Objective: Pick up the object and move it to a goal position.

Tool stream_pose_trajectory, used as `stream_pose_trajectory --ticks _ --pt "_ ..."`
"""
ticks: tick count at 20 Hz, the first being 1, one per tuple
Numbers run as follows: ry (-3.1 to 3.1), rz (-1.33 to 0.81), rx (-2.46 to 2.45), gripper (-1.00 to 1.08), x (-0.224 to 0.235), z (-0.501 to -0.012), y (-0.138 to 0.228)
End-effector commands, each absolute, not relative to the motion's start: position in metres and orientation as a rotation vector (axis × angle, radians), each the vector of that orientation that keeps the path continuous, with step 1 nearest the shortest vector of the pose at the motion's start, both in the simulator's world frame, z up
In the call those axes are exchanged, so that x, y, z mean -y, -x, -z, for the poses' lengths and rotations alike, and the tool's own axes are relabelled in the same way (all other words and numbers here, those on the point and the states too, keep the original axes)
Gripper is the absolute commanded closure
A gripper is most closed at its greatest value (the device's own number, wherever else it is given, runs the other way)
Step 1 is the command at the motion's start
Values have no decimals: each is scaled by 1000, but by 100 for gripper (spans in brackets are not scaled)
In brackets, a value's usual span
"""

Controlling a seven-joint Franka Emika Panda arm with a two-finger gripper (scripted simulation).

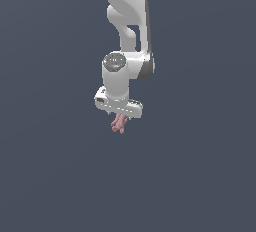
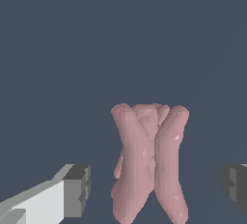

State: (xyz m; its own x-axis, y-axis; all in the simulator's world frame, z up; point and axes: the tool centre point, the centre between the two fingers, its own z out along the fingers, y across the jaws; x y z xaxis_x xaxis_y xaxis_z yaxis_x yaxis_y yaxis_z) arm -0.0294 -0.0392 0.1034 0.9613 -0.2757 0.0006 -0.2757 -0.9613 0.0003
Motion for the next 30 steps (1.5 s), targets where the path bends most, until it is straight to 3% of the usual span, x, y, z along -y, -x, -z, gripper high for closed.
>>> stream_pose_trajectory --ticks 1,11,12,30 --pt "-3110 1 440 -92 39 -92 30" --pt "-3110 0 446 -92 39 -63 30" --pt "-3110 0 446 108 39 -63 30" --pt "-3110 0 446 108 46 -79 34"
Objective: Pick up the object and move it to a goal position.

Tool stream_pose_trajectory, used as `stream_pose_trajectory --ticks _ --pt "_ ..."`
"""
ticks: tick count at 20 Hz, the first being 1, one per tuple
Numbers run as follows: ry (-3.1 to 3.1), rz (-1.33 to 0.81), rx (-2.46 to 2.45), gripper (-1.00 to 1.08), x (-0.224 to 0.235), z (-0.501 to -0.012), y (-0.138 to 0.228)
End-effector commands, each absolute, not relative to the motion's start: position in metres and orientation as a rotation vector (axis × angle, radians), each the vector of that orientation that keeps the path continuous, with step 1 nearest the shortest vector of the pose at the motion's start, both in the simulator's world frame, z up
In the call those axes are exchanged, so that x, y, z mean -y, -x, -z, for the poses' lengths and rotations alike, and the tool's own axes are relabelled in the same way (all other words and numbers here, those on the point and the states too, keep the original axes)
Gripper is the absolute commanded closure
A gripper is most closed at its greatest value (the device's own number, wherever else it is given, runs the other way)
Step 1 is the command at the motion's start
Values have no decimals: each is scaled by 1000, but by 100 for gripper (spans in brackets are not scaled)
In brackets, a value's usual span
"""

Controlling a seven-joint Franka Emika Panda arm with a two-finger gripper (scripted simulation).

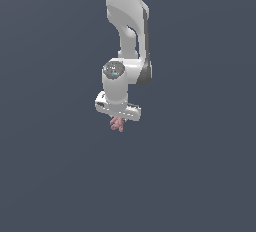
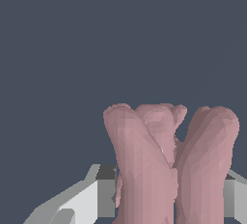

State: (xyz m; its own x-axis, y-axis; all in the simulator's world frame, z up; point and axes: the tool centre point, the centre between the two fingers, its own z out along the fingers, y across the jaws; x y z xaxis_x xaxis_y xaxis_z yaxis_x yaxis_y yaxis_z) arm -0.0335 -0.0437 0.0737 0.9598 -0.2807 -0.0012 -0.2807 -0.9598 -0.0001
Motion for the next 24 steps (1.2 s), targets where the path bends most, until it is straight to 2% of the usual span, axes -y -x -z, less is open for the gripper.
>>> stream_pose_trajectory --ticks 1,10,24 --pt "3109 0 -446 108 48 -83 36" --pt "3109 0 -446 108 73 -142 52" --pt "3107 0 -448 108 137 -292 93"
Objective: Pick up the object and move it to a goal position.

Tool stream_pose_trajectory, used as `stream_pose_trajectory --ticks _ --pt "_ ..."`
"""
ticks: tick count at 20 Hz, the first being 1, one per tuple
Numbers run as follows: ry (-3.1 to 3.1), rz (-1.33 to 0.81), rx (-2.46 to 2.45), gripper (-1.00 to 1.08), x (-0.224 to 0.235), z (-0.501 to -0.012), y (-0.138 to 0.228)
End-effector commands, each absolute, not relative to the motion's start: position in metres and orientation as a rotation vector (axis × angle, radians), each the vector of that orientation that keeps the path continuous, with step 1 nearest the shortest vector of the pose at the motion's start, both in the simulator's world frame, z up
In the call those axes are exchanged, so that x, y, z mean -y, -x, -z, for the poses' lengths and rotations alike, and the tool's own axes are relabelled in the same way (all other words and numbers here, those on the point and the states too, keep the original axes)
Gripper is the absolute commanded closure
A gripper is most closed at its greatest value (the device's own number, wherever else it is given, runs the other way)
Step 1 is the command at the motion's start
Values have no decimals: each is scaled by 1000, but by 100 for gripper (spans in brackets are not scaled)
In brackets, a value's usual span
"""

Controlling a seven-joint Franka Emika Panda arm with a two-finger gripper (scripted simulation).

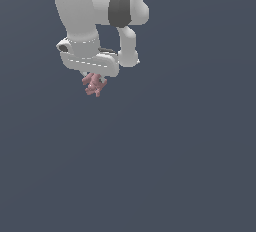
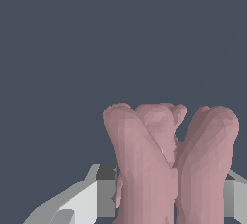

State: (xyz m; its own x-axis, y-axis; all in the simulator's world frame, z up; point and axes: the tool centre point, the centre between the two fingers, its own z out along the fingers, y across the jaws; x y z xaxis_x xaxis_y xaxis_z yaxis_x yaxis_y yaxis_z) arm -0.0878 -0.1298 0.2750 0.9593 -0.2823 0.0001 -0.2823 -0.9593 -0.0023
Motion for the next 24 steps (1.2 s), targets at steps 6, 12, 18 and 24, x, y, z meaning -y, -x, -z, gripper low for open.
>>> stream_pose_trajectory --ticks 6,12,18,24 --pt "3107 0 -448 108 164 -355 109" --pt "3107 0 -449 108 190 -416 124" --pt "3108 0 -448 108 212 -467 134" --pt "3109 0 -447 108 226 -499 140"
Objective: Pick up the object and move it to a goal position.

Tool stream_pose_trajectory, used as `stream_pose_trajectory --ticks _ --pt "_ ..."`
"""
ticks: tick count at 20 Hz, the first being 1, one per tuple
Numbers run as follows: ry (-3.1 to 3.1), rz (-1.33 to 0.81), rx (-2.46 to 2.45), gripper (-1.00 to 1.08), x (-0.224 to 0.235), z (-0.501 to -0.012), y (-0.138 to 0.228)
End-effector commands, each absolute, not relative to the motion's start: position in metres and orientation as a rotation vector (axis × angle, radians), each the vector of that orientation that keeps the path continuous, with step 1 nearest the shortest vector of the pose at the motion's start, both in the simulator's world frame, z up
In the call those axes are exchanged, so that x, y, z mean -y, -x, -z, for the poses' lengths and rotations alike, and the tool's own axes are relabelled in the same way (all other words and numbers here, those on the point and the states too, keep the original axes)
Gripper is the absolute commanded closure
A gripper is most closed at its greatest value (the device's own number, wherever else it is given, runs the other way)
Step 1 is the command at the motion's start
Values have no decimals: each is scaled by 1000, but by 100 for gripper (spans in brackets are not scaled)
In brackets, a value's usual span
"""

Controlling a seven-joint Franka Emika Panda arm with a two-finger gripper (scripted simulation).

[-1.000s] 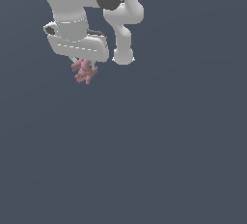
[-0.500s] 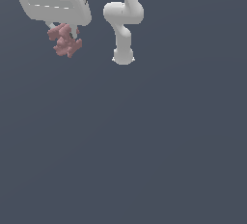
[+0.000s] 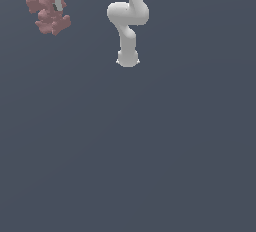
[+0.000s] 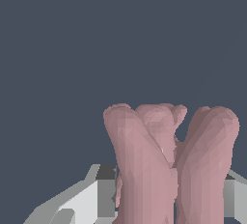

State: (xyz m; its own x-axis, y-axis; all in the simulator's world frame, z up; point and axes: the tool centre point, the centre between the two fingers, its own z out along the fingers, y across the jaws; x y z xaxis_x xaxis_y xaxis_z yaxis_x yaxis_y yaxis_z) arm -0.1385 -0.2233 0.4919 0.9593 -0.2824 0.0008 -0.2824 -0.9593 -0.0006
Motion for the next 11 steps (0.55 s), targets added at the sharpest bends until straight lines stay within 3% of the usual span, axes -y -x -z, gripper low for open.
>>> stream_pose_trajectory --ticks 1,11 --pt "3109 0 -447 108 228 -503 140" --pt "3110 0 -446 108 235 -518 142"
